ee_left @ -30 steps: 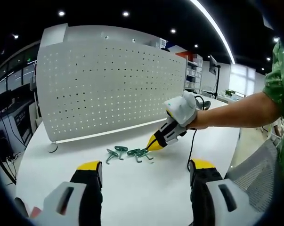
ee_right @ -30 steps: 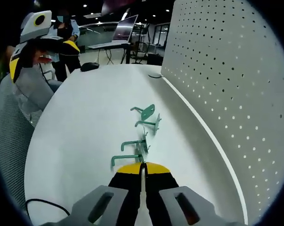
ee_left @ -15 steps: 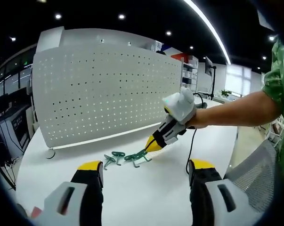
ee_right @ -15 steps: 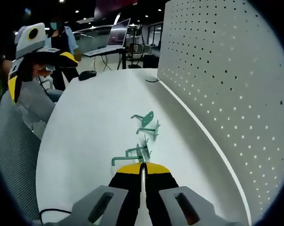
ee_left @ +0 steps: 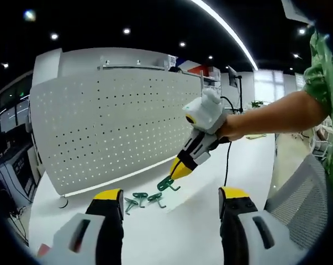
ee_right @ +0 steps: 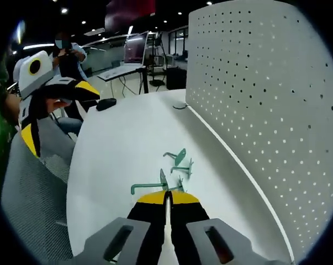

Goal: Insert the hook assembly into the mounting plate slot until the hook locks in place.

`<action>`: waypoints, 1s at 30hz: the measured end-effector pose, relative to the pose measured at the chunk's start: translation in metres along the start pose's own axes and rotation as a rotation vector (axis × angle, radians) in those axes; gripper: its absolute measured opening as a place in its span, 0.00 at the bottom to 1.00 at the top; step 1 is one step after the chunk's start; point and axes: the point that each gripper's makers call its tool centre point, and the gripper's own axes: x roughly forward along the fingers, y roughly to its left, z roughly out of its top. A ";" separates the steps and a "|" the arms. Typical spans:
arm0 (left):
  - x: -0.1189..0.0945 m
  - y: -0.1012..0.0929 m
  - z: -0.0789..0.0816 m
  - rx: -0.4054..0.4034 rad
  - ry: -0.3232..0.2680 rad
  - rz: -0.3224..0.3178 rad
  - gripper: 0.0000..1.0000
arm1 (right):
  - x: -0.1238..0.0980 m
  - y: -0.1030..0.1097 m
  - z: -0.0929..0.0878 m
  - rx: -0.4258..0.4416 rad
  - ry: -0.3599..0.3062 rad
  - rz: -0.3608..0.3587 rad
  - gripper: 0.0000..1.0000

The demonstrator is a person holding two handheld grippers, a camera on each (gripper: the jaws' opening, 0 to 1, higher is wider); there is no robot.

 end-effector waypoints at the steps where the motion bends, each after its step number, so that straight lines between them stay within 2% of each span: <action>1: 0.000 0.000 0.001 0.007 -0.004 -0.001 0.71 | -0.002 0.002 0.002 0.004 -0.003 0.004 0.00; 5: -0.003 -0.003 0.007 0.059 -0.021 -0.010 0.70 | -0.011 0.009 0.012 0.038 0.002 0.017 0.00; 9: -0.005 -0.006 0.016 0.144 -0.040 -0.013 0.68 | -0.021 0.018 0.030 0.084 -0.028 0.042 0.00; 17: -0.010 -0.011 0.028 0.223 -0.064 -0.027 0.65 | -0.036 0.032 0.055 0.158 -0.071 0.081 0.00; 25: -0.010 -0.010 0.036 0.276 -0.078 -0.039 0.58 | -0.041 0.042 0.062 0.179 -0.055 0.117 0.00; 30: -0.006 -0.010 0.032 0.320 -0.058 -0.054 0.51 | -0.041 0.048 0.060 0.189 -0.033 0.129 0.00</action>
